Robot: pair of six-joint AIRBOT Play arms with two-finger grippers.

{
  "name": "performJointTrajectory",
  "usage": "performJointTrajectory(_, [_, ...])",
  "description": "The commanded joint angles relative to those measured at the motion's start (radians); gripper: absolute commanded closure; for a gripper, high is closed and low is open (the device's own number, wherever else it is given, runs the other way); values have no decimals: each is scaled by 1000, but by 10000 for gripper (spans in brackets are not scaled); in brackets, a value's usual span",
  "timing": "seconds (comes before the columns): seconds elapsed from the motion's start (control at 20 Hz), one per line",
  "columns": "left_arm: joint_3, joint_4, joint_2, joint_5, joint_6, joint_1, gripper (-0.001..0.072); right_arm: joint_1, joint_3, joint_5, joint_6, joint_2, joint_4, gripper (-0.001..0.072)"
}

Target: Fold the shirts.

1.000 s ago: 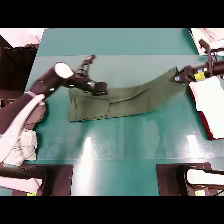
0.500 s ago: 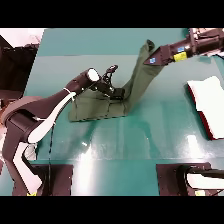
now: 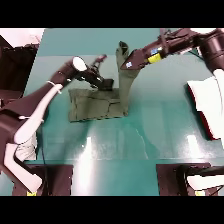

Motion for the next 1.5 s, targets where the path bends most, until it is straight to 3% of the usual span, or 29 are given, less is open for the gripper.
performJointTrajectory(0.0, [3, 166, 150, -90, 2, 119, 683, 77, 8, -60, -16, -49, 1, 696])
performJointTrajectory(0.25, [3, 331, 401, -200, 2, 303, 682, 230, 8, -217, -79, -161, 2, 695])
performJointTrajectory(0.55, [3, 348, 540, -219, 1, 386, 682, 410, 93, -350, -196, -376, 10, 677])
performJointTrajectory(0.6, [3, 346, 540, -225, 1, 386, 681, 431, 150, -348, -202, -419, 10, 475])
performJointTrajectory(0.65, [3, 346, 539, -236, 1, 386, 681, 450, 208, -347, -202, -455, 10, 176])
performJointTrajectory(0.7, [3, 346, 539, -243, 1, 386, 681, 458, 234, -343, -202, -464, 9, 80])
performJointTrajectory(0.8, [3, 347, 539, -259, 2, 386, 681, 437, 187, -332, -179, -407, -11, 96])
performJointTrajectory(0.85, [3, 347, 539, -269, 2, 386, 681, 407, 116, -307, -155, -352, -59, 155])
performJointTrajectory(0.95, [3, 347, 539, -295, 2, 386, 681, 322, -37, -213, -132, -255, -164, 158])
performJointTrajectory(1.05, [3, 346, 539, -309, 2, 386, 681, 210, -216, -151, -130, -163, -178, 158])
performJointTrajectory(1.2, [3, 346, 539, -308, 2, 386, 682, 34, -494, -213, -106, -37, -176, 158])
performJointTrajectory(1.25, [3, 346, 537, -308, 2, 386, 681, -19, -578, -259, -82, -7, -173, 151])
performJointTrajectory(1.35, [-2, 346, 537, -307, 3, 386, 681, -94, -692, -319, -68, 13, -113, 29])
performJointTrajectory(1.45, [-11, 346, 537, -303, 3, 386, 681, -126, -748, -374, -105, -6, 6, 29])
